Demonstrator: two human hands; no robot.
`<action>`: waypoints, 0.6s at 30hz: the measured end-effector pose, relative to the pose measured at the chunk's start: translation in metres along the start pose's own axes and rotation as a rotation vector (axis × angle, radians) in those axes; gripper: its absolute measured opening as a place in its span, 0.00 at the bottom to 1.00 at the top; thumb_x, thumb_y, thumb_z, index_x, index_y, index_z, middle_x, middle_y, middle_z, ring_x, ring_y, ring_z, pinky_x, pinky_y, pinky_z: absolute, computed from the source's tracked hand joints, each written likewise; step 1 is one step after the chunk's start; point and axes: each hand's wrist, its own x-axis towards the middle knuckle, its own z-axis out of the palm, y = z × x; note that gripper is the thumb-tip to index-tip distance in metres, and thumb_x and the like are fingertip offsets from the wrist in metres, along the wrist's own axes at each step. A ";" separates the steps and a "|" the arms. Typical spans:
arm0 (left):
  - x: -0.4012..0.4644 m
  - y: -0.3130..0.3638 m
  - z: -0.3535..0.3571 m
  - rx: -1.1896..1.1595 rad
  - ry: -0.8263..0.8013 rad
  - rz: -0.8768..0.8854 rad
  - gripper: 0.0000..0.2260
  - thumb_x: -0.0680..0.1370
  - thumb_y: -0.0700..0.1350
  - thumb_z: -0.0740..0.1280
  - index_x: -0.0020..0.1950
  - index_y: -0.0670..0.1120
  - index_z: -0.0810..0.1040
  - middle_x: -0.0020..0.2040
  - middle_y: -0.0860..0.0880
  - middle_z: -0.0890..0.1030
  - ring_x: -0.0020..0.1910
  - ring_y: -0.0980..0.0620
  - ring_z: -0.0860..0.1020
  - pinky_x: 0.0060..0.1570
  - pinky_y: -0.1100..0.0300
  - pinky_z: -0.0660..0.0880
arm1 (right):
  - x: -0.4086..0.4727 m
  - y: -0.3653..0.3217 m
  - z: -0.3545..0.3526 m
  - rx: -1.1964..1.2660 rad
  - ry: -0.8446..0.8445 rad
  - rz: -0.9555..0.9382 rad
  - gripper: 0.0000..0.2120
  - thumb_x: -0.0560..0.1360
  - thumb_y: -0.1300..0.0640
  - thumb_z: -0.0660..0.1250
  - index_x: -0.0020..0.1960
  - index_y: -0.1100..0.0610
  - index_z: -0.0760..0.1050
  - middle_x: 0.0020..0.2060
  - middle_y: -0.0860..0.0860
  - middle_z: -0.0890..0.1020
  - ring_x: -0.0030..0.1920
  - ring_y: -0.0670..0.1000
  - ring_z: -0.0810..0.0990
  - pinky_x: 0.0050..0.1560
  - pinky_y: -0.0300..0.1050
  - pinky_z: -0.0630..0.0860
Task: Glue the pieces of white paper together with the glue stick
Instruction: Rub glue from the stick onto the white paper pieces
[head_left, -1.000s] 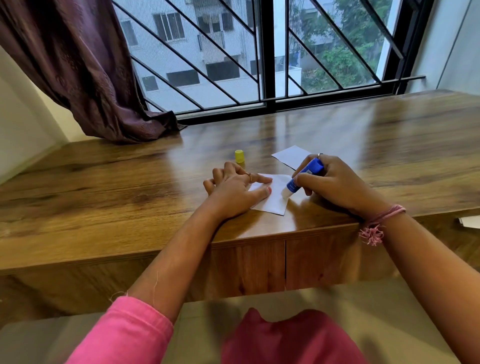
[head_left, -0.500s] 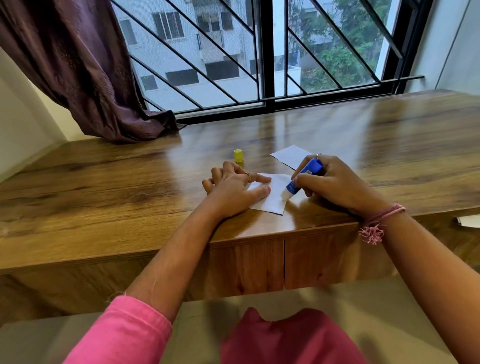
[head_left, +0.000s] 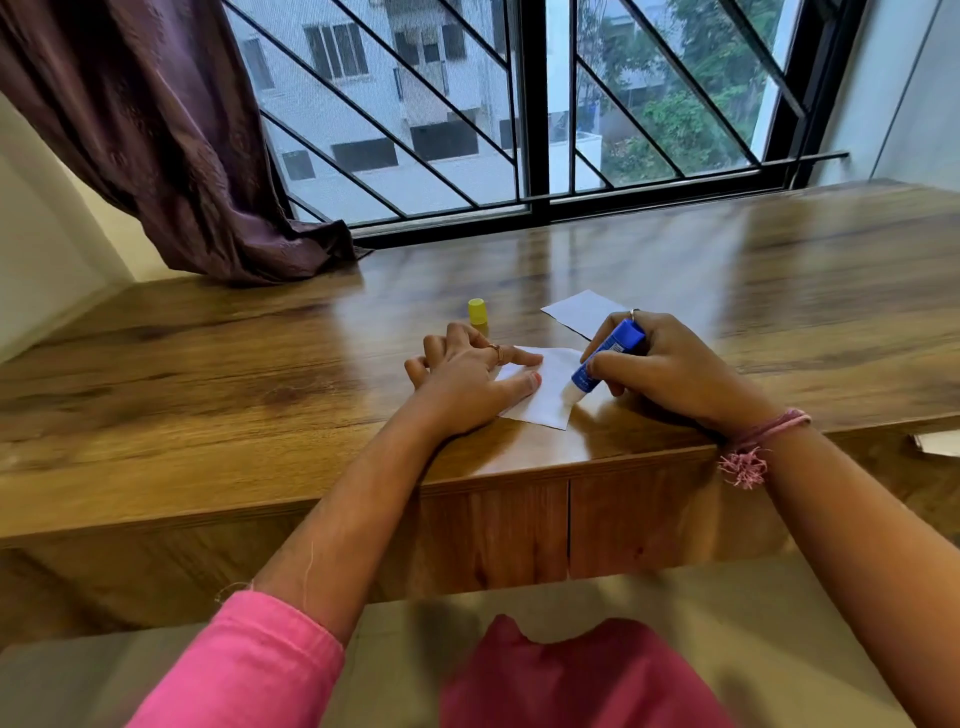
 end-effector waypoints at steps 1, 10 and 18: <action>0.000 0.000 0.000 -0.007 -0.001 0.001 0.15 0.75 0.67 0.59 0.61 0.70 0.72 0.53 0.53 0.60 0.57 0.52 0.57 0.57 0.52 0.57 | 0.000 0.000 0.000 0.006 0.007 0.003 0.04 0.72 0.64 0.67 0.43 0.65 0.77 0.26 0.51 0.77 0.23 0.40 0.71 0.28 0.30 0.68; -0.001 0.001 -0.001 0.002 0.003 -0.005 0.15 0.75 0.67 0.59 0.61 0.71 0.72 0.54 0.53 0.60 0.57 0.51 0.57 0.57 0.51 0.58 | -0.002 -0.002 0.000 0.014 -0.023 -0.002 0.03 0.72 0.63 0.67 0.43 0.64 0.77 0.26 0.51 0.77 0.23 0.41 0.72 0.28 0.32 0.69; -0.002 0.002 -0.001 0.015 -0.005 -0.003 0.16 0.75 0.67 0.58 0.62 0.70 0.72 0.55 0.52 0.61 0.57 0.52 0.57 0.55 0.52 0.57 | -0.005 -0.005 0.001 0.024 -0.125 -0.065 0.03 0.72 0.65 0.69 0.43 0.65 0.76 0.28 0.49 0.77 0.29 0.45 0.77 0.31 0.34 0.73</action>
